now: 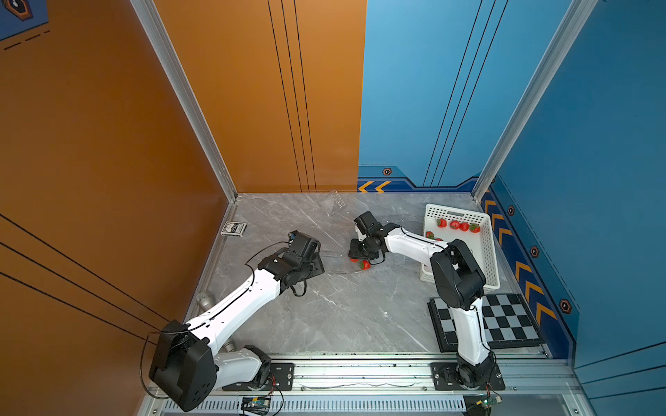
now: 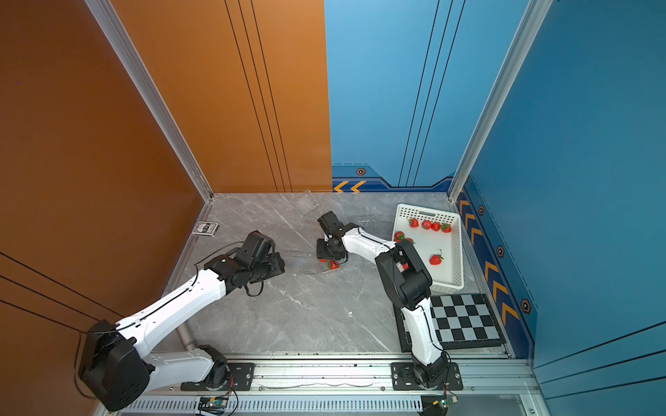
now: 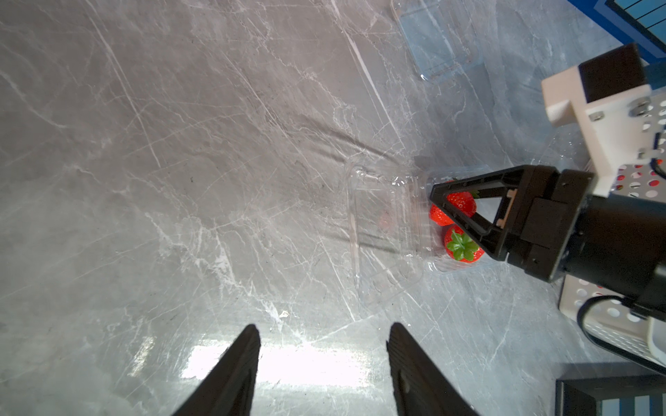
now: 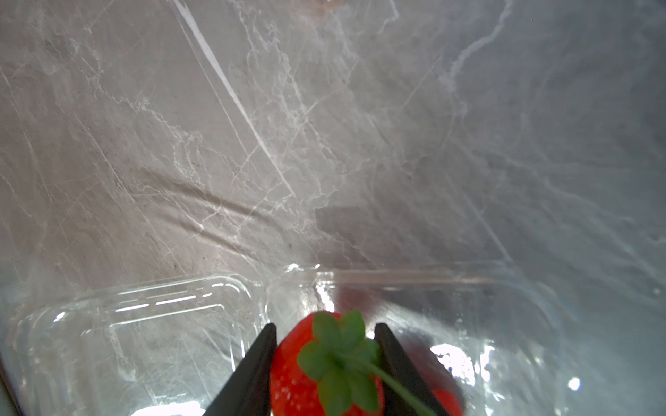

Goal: Pack strawberries into containers
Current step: Place the strawberry in the packing box.

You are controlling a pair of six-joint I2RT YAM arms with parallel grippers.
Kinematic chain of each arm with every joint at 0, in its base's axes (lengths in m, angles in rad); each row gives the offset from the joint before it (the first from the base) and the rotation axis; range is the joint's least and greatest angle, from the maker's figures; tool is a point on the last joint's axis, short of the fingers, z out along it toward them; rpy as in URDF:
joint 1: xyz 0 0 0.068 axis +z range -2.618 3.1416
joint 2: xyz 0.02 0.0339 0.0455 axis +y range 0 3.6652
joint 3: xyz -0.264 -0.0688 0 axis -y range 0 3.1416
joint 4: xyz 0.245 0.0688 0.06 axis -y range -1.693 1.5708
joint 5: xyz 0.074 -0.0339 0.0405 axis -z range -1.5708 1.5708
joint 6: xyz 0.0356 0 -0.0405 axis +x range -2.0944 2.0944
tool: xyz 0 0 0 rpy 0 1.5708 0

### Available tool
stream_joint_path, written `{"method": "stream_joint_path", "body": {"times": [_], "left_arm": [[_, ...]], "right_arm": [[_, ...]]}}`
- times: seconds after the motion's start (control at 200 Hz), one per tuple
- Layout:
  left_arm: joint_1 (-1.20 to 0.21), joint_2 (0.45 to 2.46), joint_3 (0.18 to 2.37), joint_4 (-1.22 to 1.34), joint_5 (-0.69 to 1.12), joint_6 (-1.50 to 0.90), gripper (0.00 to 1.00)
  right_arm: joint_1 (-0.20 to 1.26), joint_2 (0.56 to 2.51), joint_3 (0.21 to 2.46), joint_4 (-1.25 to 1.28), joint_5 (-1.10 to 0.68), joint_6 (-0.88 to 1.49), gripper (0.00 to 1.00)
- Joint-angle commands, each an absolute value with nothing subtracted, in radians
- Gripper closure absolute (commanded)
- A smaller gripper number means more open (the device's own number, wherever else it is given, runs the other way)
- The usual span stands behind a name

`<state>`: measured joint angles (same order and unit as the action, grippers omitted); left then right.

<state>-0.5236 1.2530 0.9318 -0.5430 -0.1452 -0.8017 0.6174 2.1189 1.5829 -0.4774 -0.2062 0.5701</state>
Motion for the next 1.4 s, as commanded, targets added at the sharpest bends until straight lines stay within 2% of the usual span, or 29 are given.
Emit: {"method": "stream_joint_path", "body": {"times": [0.0,0.315,0.606,0.851,1.041,1.396], "left_arm": [[-0.517,1.241,0.924,-0.552,-0.132,-0.807,0.40],[-0.517,1.231,0.922,-0.552,-0.135,-0.807,0.40],[-0.518,1.226,0.931,-0.552,-0.134,-0.804,0.40],[-0.537,1.235,0.958,-0.553,-0.141,-0.801,0.40],[-0.613,1.292,1.023,-0.552,-0.178,-0.810,0.39],[-0.808,1.561,1.310,-0.549,-0.210,-0.777,0.39]], "right_arm": [[0.620,2.122,1.586,-0.465,-0.193,0.579,0.53],[0.610,2.082,1.555,-0.465,-0.174,0.570,0.46],[0.596,1.897,1.544,-0.564,-0.077,0.515,0.41],[0.561,1.736,1.478,-0.605,-0.020,0.464,0.40],[0.454,1.561,1.336,-0.610,-0.025,0.438,0.40],[0.116,1.300,1.063,-0.617,-0.125,0.403,0.38]]}}
